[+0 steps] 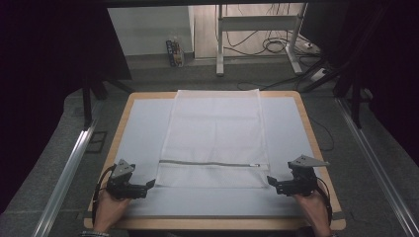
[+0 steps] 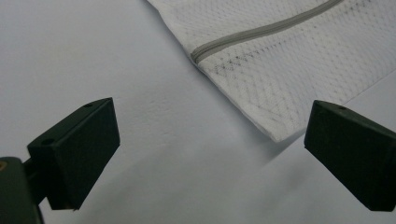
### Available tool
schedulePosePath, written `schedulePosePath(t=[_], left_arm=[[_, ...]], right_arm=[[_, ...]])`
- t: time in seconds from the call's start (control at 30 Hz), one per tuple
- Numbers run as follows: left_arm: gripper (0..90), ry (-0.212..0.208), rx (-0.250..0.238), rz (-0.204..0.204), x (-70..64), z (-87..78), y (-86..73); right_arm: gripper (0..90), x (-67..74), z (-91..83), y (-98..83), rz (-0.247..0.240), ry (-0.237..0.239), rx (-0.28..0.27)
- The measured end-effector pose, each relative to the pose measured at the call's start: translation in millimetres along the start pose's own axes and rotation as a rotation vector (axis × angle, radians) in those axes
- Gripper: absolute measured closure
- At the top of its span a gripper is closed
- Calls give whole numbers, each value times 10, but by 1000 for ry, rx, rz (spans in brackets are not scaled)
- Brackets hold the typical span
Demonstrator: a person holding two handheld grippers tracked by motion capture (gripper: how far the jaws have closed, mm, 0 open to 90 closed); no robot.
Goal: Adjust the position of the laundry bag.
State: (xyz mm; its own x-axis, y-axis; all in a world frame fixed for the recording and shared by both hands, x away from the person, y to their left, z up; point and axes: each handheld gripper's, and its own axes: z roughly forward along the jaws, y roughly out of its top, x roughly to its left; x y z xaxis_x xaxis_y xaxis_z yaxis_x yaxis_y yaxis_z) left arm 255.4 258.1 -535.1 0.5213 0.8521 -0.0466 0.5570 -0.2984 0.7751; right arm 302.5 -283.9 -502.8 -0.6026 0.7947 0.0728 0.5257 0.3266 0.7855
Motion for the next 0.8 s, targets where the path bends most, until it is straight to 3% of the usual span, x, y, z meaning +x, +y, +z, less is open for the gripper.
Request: schedulePosePath(t=[0.2, 0.3, 0.67, 0.8], left_arm=[[26, 11, 18, 7, 3, 13, -11], [16, 14, 2, 14, 24, 15, -27], [28, 6, 8, 23, 12, 37, -33], [22, 16, 32, 31, 2, 60, -36]], right_arm=[[0, 7, 15, 0, -9, -7, 14], [0, 11, 31, -2, -2, -6, 33], [0, 14, 45, 4, 3, 13, 33], [0, 25, 57, 10, -26, 0, 27]])
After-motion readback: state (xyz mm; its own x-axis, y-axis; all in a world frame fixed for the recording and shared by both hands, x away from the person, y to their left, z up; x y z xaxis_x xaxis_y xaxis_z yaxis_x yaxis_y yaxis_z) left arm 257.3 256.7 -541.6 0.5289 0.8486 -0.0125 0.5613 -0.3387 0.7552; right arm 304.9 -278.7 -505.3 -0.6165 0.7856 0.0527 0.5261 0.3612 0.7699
